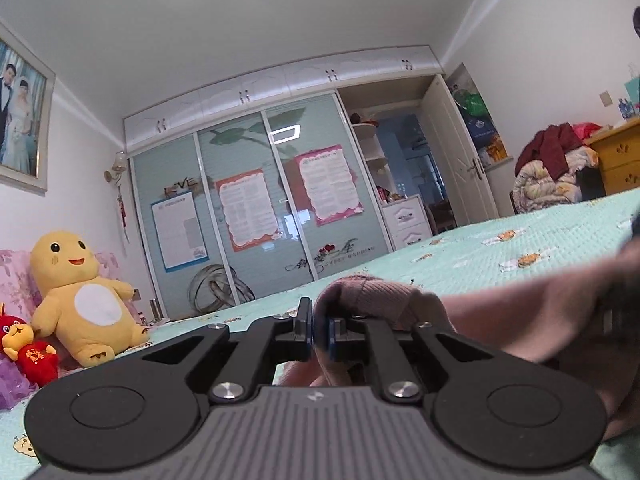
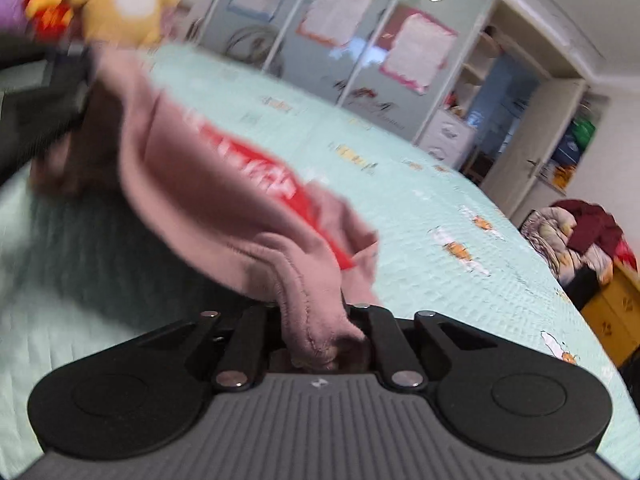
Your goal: Fold clothes
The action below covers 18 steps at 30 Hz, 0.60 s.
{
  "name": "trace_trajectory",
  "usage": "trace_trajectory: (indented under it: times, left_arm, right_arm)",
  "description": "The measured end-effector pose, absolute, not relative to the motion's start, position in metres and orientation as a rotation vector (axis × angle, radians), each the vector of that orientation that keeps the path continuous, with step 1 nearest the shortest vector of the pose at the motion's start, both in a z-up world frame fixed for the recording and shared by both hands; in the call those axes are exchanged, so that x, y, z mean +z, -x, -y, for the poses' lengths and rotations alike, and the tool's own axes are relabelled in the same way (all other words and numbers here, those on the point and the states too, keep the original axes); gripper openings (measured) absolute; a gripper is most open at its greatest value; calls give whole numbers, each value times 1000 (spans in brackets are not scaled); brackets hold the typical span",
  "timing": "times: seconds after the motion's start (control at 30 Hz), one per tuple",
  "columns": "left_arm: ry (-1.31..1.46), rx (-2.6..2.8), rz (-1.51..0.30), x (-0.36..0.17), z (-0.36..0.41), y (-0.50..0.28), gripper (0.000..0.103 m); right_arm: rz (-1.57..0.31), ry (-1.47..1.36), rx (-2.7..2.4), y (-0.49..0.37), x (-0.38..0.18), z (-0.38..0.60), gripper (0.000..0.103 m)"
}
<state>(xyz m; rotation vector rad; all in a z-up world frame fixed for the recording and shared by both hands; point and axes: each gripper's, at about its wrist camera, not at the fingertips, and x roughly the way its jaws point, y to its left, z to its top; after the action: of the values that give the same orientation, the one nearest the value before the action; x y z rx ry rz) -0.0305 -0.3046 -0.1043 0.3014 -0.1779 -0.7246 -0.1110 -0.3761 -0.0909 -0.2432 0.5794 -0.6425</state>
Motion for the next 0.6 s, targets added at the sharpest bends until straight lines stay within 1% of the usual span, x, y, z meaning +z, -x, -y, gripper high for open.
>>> trace_trajectory:
  times: [0.17,0.33,0.5,0.6]
  left_arm:
    - [-347,-761,162,-107,298,48,10]
    - [-302,-789,152,-86,274,80,10]
    - [-231,-782,118,-58,231,128,10]
    - [-196,-762,101,-42,201,157,10]
  right_arm:
    - [-433,224,-653,142,-50,363,9]
    - [-311,210,-630,184,-12,351,9]
    - [-230,160,-565,235,18,342,9]
    - [-224,119,-490,266,29,335,10]
